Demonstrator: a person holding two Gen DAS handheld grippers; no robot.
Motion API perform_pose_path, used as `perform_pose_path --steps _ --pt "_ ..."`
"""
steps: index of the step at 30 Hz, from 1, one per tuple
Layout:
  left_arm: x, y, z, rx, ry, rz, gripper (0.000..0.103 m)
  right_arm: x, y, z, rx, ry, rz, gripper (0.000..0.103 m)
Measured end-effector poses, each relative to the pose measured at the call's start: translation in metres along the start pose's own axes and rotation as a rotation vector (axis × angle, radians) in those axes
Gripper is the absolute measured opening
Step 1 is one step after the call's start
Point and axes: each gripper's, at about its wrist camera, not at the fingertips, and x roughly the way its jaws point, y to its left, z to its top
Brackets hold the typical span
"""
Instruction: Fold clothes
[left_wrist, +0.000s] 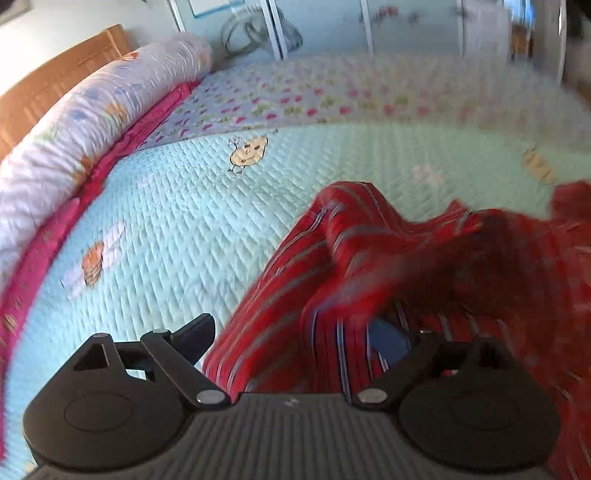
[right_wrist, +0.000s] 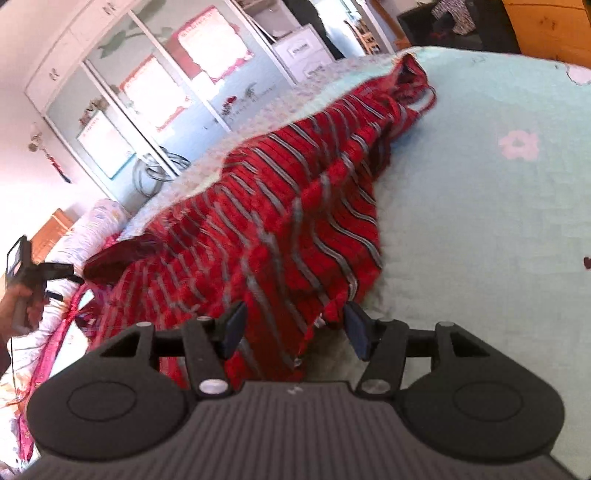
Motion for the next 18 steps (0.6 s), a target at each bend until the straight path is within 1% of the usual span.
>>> perform_pose_path --steps 4,5,6,8,10,12,13,15,16,17,18 --pt "-0.041 0.018 -0.036 -0.035 -0.049 -0.220 0.094 -0.009 0.001 -0.002 0.024 0.016 0.024 0.060" --pt "-0.052 0.025 -0.049 -0.091 -0.051 -0.282 0.094 -0.011 0.000 -0.002 0.038 0.024 0.033 0.060" --pt "-0.062 0.028 -0.061 -0.126 -0.046 -0.307 0.094 -0.014 0.000 -0.003 0.048 0.029 0.042 0.060" --pt "-0.074 0.025 -0.091 -0.092 -0.011 -0.228 0.094 -0.022 0.003 -0.005 0.053 0.029 0.063 0.060" --pt "-0.088 0.017 -0.136 -0.014 0.009 -0.117 0.094 -0.031 0.008 -0.007 0.043 0.040 0.084 0.060" --pt "-0.095 0.021 -0.176 0.018 0.062 -0.053 0.094 -0.038 0.010 -0.009 0.025 0.062 0.098 0.061" --pt "-0.093 0.025 -0.189 0.012 0.089 -0.053 0.094 -0.041 0.011 -0.011 0.012 0.070 0.101 0.062" --pt "-0.108 0.030 -0.223 -0.025 0.127 -0.060 0.094 -0.048 0.013 -0.016 -0.013 0.089 0.104 0.068" --pt "-0.107 0.036 -0.230 -0.046 0.132 -0.046 0.094 -0.050 0.013 -0.019 -0.019 0.096 0.103 0.068" --pt "-0.112 0.042 -0.240 -0.070 0.125 -0.023 0.094 -0.053 0.013 -0.021 -0.021 0.102 0.099 0.068" --pt "-0.109 0.052 -0.244 -0.101 0.108 0.001 0.094 -0.056 0.013 -0.023 -0.022 0.105 0.095 0.068"
